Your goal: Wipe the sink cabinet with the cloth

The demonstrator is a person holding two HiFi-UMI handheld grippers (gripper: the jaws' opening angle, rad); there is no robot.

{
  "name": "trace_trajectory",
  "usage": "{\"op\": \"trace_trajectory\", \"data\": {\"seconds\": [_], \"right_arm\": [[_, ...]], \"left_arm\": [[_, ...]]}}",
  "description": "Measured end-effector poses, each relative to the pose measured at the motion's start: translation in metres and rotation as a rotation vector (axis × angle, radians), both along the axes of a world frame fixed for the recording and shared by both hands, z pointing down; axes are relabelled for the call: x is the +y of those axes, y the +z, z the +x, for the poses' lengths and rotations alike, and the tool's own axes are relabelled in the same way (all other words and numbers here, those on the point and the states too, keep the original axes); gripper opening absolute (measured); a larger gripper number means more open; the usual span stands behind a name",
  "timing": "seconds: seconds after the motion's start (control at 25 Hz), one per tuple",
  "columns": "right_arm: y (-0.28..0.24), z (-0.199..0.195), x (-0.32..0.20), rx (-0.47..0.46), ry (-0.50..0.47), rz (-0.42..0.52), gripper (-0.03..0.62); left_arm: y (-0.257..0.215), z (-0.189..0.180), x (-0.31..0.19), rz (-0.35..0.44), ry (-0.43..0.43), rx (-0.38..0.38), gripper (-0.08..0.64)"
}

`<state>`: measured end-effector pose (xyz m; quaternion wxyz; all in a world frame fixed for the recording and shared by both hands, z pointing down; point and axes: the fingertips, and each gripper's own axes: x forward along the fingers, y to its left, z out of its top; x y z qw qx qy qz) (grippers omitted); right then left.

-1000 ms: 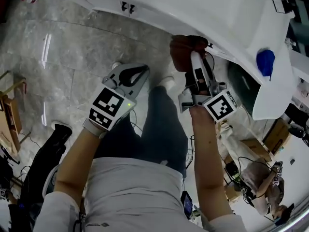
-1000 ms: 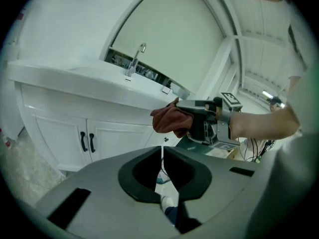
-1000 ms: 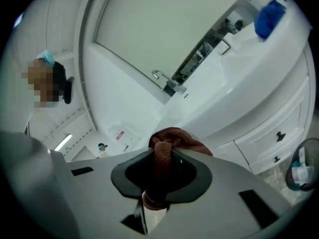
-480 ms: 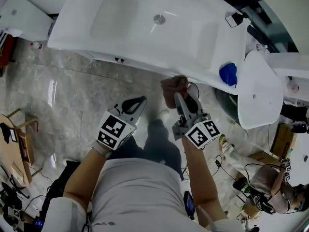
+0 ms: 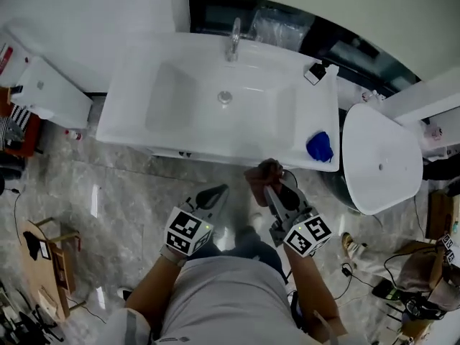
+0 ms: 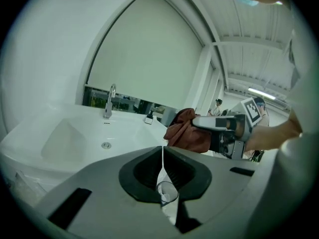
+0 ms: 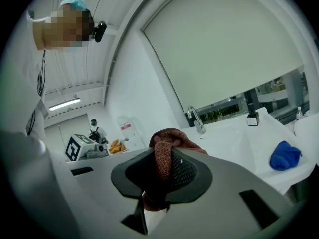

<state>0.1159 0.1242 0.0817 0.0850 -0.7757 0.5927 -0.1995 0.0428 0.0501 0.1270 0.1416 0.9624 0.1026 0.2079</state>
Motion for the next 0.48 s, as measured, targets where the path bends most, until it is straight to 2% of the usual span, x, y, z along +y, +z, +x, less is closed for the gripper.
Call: {"op": "trace_trajectory", "data": {"seconds": [0.2,0.36,0.48], "right_arm": [[-0.02,-0.006,0.007,0.044,-0.012,0.007,0.075],[-0.043,-0.011,0.013,0.116,-0.018,0.001,0.075],[-0.061,-0.015,0.01,0.139,-0.024,0.031,0.075]], "left_arm": [[-0.031,0.003,0.004,0.047,0.028,0.034,0.012],[-0.057,0.004,0.005,0.06,0.022,0.069,0.012],[-0.077,0.006,-0.002,0.082,0.017,0.095,0.012]]}}
